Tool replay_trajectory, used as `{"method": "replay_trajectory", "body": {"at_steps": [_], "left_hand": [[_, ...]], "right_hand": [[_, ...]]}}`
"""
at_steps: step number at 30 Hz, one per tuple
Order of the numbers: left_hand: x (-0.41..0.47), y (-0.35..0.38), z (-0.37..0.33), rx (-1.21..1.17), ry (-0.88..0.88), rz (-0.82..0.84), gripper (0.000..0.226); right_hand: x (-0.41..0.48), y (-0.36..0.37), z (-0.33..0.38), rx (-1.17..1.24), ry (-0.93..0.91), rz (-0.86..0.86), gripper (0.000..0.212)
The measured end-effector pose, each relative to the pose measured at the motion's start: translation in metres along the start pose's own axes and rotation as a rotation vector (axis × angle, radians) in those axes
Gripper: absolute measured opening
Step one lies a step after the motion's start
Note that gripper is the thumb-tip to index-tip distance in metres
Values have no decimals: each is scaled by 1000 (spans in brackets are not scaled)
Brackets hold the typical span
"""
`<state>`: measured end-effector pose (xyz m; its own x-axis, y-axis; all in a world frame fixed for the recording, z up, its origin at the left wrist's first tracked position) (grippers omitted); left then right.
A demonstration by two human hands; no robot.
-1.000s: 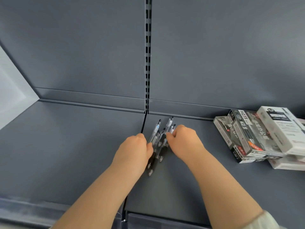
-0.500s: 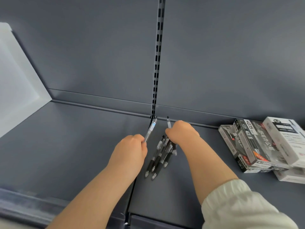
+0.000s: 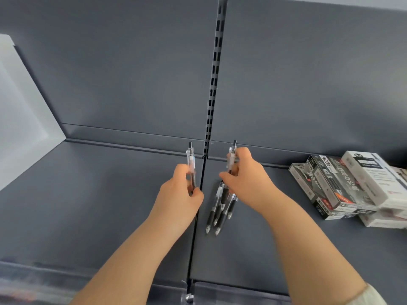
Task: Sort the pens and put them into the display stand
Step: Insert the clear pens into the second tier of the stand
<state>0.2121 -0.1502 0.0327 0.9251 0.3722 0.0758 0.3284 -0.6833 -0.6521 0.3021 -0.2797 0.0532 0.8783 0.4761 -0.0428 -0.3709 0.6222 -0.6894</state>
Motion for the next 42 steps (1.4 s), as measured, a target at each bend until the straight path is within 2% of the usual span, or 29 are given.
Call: {"method": "replay_trajectory", "body": {"at_steps": [3, 7, 11, 15, 17, 20, 23, 30, 36, 42], "left_hand": [[1, -9, 6, -85, 24, 44, 2], [0, -34, 19, -135, 69, 81, 21], [3, -76, 42, -144, 109, 93, 6], [4, -129, 76, -202, 143, 121, 13], [1, -157, 97, -192, 177, 140, 9], [-5, -199, 130, -172, 187, 152, 17], [-12, -237, 158, -111, 177, 110, 20], [-17, -272, 189, -137, 114, -11, 2], [-15, -294, 190, -104, 84, -81, 9], [-17, -324, 200, -129, 95, -169, 10]], "right_hand": [[-7, 7, 17, -20, -20, -34, 19], [-12, 25, 46, -31, 12, -95, 21], [-13, 55, 84, -37, 25, -159, 27], [-8, 96, 130, 6, -13, -225, 14], [-7, 119, 153, 55, -12, -267, 18], [-4, 154, 182, 122, 3, -316, 13], [-3, 184, 207, 223, 17, -328, 6], [6, 209, 254, 226, -115, -295, 10], [18, 219, 277, 218, -229, -174, 10], [25, 238, 301, 251, -312, -165, 12]]}}
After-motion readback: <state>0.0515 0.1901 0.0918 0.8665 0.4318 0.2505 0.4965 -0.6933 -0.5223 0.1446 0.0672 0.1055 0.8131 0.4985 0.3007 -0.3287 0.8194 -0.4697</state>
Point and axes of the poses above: each hand's wrist, its own x-axis towards the middle knuckle, its own y-axis out of the palm, z = x × y, the point moved 5 cm from there along x, towards the middle knuckle, and after that the axes turned 4 degrees about z, right-handed, at the moved point
